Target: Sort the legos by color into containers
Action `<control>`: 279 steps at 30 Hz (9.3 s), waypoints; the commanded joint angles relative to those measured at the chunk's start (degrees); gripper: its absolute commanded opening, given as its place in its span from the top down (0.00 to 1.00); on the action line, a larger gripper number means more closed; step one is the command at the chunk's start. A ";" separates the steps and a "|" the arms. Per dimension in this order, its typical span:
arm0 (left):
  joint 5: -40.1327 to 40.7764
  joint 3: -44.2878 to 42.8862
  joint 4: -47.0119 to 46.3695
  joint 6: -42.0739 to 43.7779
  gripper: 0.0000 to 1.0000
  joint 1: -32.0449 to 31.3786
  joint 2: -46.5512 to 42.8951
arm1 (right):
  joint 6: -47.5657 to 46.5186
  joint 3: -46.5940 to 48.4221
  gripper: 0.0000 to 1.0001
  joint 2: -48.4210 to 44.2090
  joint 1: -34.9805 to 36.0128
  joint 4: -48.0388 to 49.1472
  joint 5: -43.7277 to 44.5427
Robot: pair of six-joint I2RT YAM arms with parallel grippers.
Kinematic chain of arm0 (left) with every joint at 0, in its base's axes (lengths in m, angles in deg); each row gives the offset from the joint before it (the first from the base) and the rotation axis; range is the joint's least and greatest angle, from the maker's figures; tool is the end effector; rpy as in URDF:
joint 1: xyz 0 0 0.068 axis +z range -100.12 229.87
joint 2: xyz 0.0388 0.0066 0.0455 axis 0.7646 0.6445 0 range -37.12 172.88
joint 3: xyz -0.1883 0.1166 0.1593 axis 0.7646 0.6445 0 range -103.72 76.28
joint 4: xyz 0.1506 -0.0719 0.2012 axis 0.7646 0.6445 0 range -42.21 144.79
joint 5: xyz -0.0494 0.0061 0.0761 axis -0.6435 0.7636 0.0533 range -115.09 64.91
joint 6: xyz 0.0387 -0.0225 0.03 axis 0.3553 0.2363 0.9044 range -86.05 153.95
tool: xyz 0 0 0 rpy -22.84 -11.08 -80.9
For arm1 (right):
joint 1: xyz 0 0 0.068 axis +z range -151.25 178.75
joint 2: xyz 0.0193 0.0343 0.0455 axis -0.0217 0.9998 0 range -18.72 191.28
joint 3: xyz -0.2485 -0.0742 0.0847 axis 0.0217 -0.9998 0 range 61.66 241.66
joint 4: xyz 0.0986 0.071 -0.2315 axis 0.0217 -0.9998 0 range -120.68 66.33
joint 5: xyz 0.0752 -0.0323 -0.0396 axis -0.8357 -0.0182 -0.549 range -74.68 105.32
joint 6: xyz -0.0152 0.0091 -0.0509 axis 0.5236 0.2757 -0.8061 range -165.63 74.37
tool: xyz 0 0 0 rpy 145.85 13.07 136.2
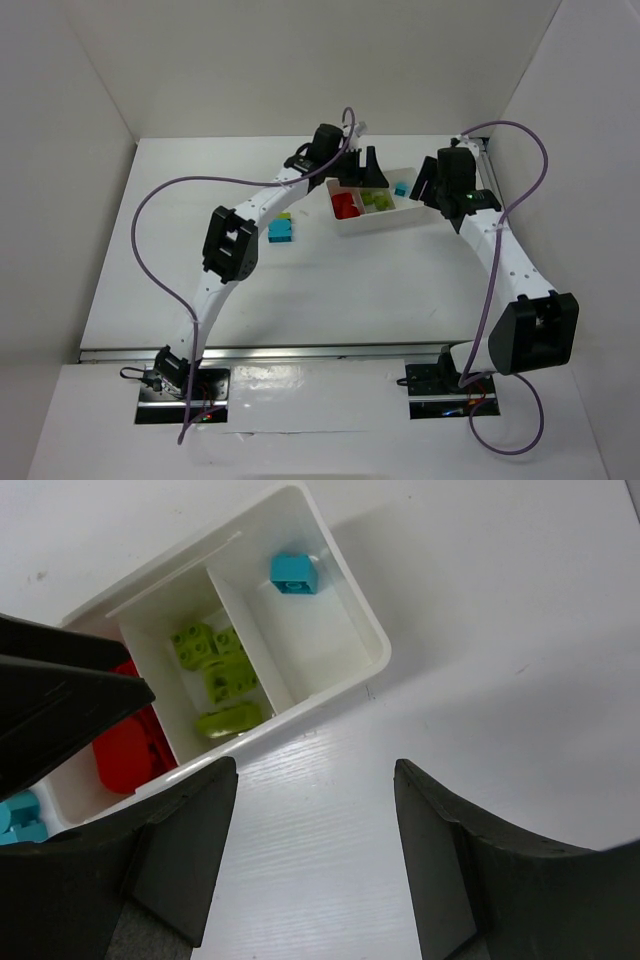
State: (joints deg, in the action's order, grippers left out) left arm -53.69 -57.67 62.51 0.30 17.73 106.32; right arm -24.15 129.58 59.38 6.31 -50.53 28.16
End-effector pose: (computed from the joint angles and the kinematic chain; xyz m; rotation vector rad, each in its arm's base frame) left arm 0.4817 -0.3227 0.2464 0.3230 2.1334 -1.2037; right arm 0.3025 0.0322 0.3222 0.3881 2.1640 0.0349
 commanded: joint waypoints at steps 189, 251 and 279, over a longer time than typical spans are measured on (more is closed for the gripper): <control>-5.25 39.73 21.31 28.20 1.00 8.59 -40.78 | -3.20 37.55 0.24 34.74 2.56 -8.92 -66.67; 1.35 29.11 19.56 16.61 1.00 2.43 -34.72 | -6.97 35.51 0.85 34.65 -4.83 -7.25 -11.70; -3.13 0.37 12.62 10.20 1.00 -2.83 -11.97 | -2.32 19.56 0.14 14.21 -4.83 -3.04 -6.69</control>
State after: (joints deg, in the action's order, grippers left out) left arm -54.69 -51.88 79.84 13.02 16.71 90.08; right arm -29.27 153.57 83.66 1.23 -57.39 18.78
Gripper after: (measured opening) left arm 0.734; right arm 0.854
